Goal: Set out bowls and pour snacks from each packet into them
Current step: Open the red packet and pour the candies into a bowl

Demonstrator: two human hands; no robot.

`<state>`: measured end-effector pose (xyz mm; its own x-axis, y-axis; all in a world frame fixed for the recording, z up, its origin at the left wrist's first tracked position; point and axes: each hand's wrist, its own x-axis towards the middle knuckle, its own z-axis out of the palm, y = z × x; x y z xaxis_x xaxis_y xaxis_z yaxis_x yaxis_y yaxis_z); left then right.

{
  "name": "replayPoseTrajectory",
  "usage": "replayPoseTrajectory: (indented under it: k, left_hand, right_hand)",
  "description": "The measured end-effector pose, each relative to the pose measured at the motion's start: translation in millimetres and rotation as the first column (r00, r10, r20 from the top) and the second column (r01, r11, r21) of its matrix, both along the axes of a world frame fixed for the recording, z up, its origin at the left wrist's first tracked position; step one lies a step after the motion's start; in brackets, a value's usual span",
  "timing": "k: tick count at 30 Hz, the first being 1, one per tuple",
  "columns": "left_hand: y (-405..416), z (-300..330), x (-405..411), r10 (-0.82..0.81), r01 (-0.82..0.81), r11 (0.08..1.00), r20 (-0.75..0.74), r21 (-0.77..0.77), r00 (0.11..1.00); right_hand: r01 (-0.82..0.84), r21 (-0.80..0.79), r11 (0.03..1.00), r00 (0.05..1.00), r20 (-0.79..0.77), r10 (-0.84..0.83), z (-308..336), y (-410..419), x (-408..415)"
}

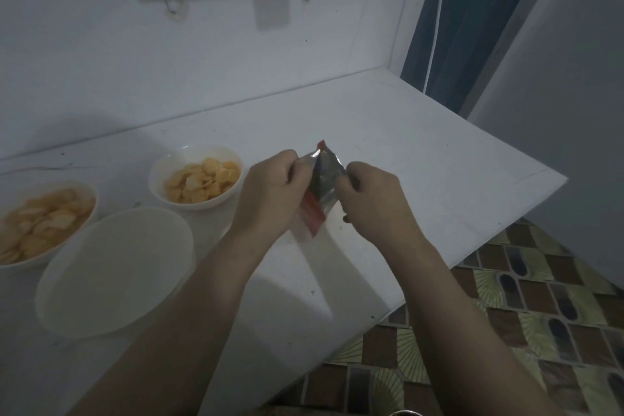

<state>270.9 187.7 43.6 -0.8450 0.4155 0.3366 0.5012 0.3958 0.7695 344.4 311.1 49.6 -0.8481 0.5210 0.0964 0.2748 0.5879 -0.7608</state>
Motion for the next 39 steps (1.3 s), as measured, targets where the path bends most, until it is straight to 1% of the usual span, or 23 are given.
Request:
replayPoseTrajectory:
  k: [2,3,4,6,8,10,13,14,16,18,19,22,25,27,30,32,34,36,37,38,39]
  left_hand:
    - [2,-2,2,0.012,-0.015,0.998,-0.058,-0.055,0.998]
    - [2,-3,3,0.024,-0.029,0.998,-0.081,-0.064,0.996]
    - [1,-4,3,0.047,-0.053,0.997,-0.107,-0.059,0.993]
    - [-3,-6,2,0.108,-0.114,0.993,-0.158,-0.032,0.982]
    - [-5,-7,6,0.154,-0.155,0.988,-0.182,0.008,0.971]
    - [-4,-3,13,0.175,-0.167,0.984,-0.165,0.062,0.971]
    - [-6,10,23,0.134,-0.122,0.986,-0.106,0.117,0.985]
    - [-7,16,24,0.119,-0.113,0.988,-0.063,0.102,0.991]
    - [-8,28,20,0.125,-0.125,0.992,0.019,0.004,0.992]
    - [-12,37,14,0.142,-0.141,0.989,0.016,-0.036,0.99]
    - [-16,40,12,0.163,-0.163,0.987,-0.02,-0.006,0.986]
    - [-31,42,8,0.241,-0.222,0.963,-0.125,0.151,0.962]
    - [-54,44,8,0.187,-0.146,0.959,-0.16,0.242,0.969]
    - [-75,50,4,0.15,-0.098,0.951,-0.157,0.294,0.976]
    - [-111,59,-7,0.094,-0.043,0.931,-0.123,0.363,0.988]
    - [-135,61,-16,0.074,-0.034,0.918,-0.086,0.396,0.994]
    - [-160,57,-29,0.097,-0.064,0.917,-0.063,0.394,0.993]
    - [-185,49,-46,0.147,-0.136,0.932,-0.007,0.337,0.989]
    - [-195,44,-56,0.163,-0.173,0.935,0.058,0.309,0.985]
    - [-205,39,-65,0.157,-0.199,0.932,0.159,0.301,0.975]
    - [-211,34,-75,0.122,-0.226,0.915,0.305,0.333,0.945]
  right_hand:
    - [-0.1,-0.003,0.995,0.99,0.104,0.1,3,-6,0]
    - [-0.12,0.002,0.993,0.984,0.13,0.119,5,-6,1]
    - [-0.104,0.006,0.995,0.987,0.127,0.102,5,-4,1]
    - [-0.014,-0.007,1.0,0.998,0.058,0.014,6,-1,4]
    - [0.031,-0.004,1.0,0.999,-0.016,-0.031,7,-3,6]
    - [0.023,0.069,0.997,0.997,-0.078,-0.018,10,-11,9]
    - [0.007,0.203,0.979,0.989,-0.148,0.024,14,-23,13]
    - [0.004,0.224,0.975,0.985,-0.171,0.036,15,-25,13]
    - [0.007,0.239,0.971,0.977,-0.209,0.045,19,-29,12]
    - [0.018,0.234,0.972,0.97,-0.24,0.04,23,-34,10]
    - [0.028,0.221,0.975,0.966,-0.258,0.031,26,-38,9]
    - [0.048,0.162,0.986,0.941,-0.338,0.01,32,-54,2]
    - [0.042,0.173,0.984,0.917,-0.399,0.031,40,-78,-5]
    - [0.033,0.172,0.985,0.899,-0.435,0.046,47,-97,-13]
    - [0.013,0.162,0.987,0.882,-0.466,0.065,56,-129,-24]
    - [-0.004,0.159,0.987,0.866,-0.493,0.083,62,-151,-29]
    - [-0.033,0.167,0.985,0.84,-0.53,0.118,68,-173,-32]
    - [-0.066,0.154,0.986,0.827,-0.544,0.141,72,-195,-34]
    - [-0.085,0.135,0.987,0.826,-0.544,0.145,73,-205,-36]
    - [-0.103,0.115,0.988,0.828,-0.541,0.149,72,-215,-36]
    - [-0.12,0.098,0.988,0.829,-0.537,0.154,71,-225,-37]
